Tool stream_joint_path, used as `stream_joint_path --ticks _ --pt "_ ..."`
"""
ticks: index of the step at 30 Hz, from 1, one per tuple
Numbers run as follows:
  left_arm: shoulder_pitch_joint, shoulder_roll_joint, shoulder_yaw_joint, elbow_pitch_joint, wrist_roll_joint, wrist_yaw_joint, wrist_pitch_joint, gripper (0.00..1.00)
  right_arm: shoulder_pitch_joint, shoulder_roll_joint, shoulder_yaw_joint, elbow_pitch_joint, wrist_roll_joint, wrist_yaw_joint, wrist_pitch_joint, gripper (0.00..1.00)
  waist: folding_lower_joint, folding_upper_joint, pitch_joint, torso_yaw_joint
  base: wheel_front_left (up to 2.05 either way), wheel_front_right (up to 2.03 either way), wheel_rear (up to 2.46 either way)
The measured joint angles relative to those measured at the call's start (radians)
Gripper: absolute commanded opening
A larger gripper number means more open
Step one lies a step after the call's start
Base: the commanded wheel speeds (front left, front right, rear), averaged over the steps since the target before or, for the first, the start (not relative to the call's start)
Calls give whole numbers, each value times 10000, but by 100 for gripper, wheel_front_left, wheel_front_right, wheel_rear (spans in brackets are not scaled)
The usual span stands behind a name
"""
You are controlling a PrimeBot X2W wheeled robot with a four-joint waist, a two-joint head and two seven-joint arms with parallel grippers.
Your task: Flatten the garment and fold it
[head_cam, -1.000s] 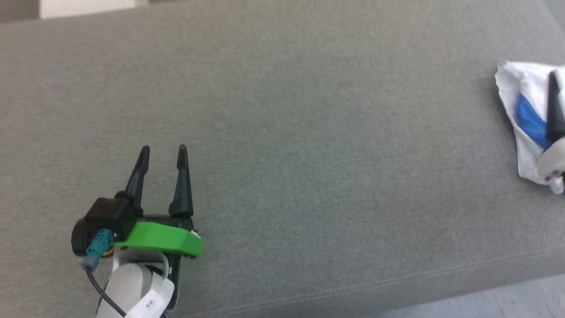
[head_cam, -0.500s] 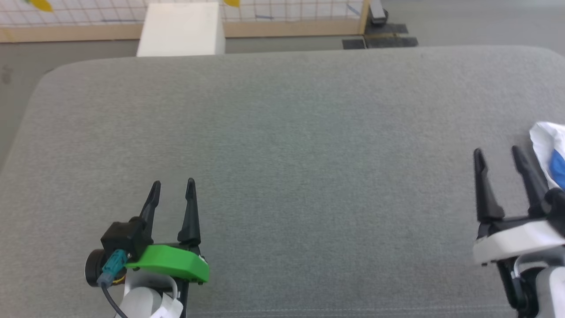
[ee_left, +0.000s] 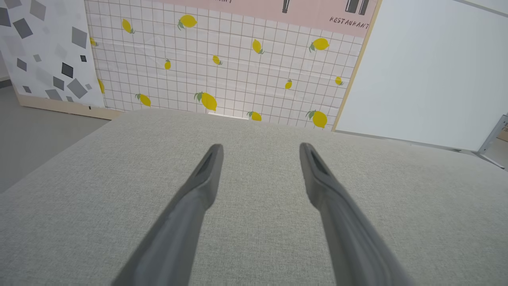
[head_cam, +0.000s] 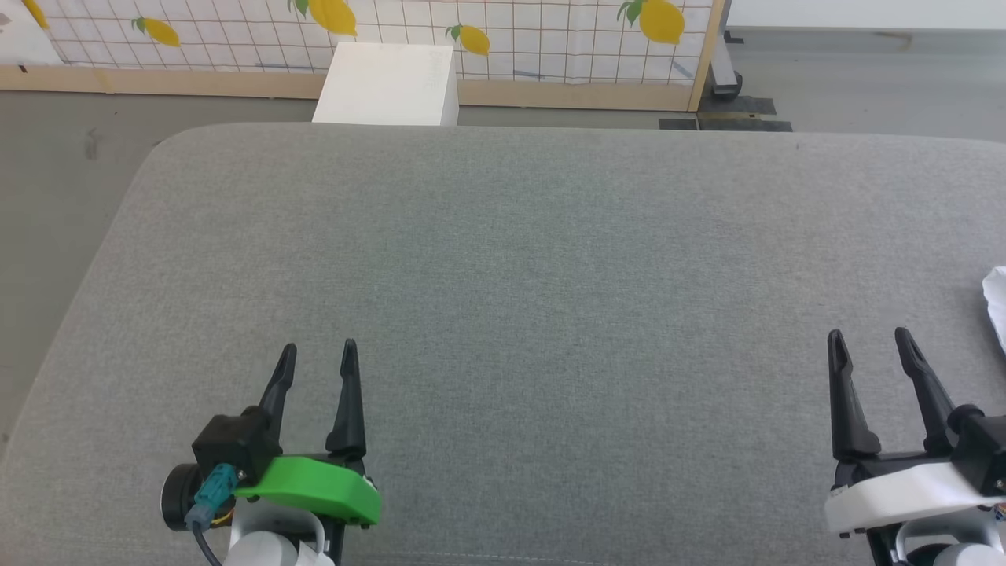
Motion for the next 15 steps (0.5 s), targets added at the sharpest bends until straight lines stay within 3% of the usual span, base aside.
stream_joint_path --ticks 12,13,15 --pt "79 -13 -96 4 0 96 0 100 251 178 -56 -31 -184 0 -44 100 0 0 46 52 0 0 0" --pt "77 -12 -96 8 0 96 4 0 249 176 -61 -27 -182 0 -44 0 0 0 51 57 0 0 0" --pt "75 -12 -90 10 0 96 4 0 249 176 -63 -23 -182 0 -44 0 0 0 51 57 0 0 0"
